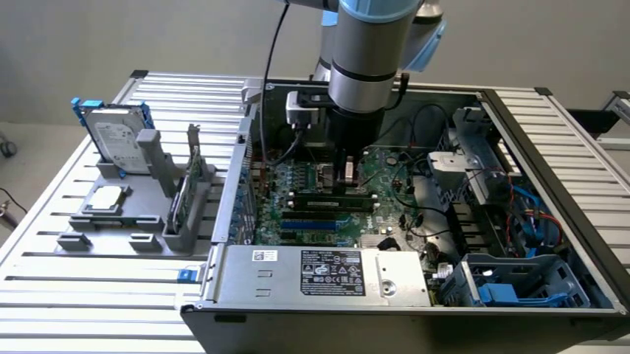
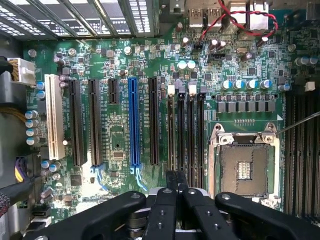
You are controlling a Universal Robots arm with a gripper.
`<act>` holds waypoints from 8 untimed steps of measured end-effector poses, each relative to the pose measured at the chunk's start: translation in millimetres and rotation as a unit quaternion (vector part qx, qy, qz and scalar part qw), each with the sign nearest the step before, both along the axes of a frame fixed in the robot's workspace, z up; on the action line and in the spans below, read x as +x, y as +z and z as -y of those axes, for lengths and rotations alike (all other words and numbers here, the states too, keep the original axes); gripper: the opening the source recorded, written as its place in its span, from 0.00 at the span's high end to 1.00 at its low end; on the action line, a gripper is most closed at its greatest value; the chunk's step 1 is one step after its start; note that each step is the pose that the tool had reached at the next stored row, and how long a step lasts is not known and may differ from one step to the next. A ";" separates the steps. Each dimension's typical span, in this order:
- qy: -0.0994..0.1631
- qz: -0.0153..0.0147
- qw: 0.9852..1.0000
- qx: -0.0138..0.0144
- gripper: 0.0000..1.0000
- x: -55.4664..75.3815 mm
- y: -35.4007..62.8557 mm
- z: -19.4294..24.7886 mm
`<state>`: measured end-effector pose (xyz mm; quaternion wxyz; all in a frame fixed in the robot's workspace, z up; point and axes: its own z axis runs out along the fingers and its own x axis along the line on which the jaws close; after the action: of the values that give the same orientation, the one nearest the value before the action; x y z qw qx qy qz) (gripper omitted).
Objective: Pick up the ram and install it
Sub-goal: 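Insert the ram into the slot, then press down the ram until it locks into place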
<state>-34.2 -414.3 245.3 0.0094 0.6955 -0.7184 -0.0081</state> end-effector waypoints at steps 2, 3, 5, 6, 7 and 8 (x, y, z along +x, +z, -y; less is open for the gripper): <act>0.000 0.000 1.000 0.000 0.89 0.0 0.0 0.0; 0.000 0.000 1.000 0.000 0.89 0.0 0.0 0.0; 0.000 0.000 1.000 0.000 0.89 0.0 0.1 0.0; 0.000 0.000 1.000 0.000 0.89 0.0 0.0 0.0; 0.000 0.000 1.000 0.000 0.89 0.0 0.1 0.0; 0.000 0.000 1.000 0.000 0.89 0.0 0.1 0.0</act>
<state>-34.2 -414.3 245.3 0.0093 0.6955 -0.7184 -0.0083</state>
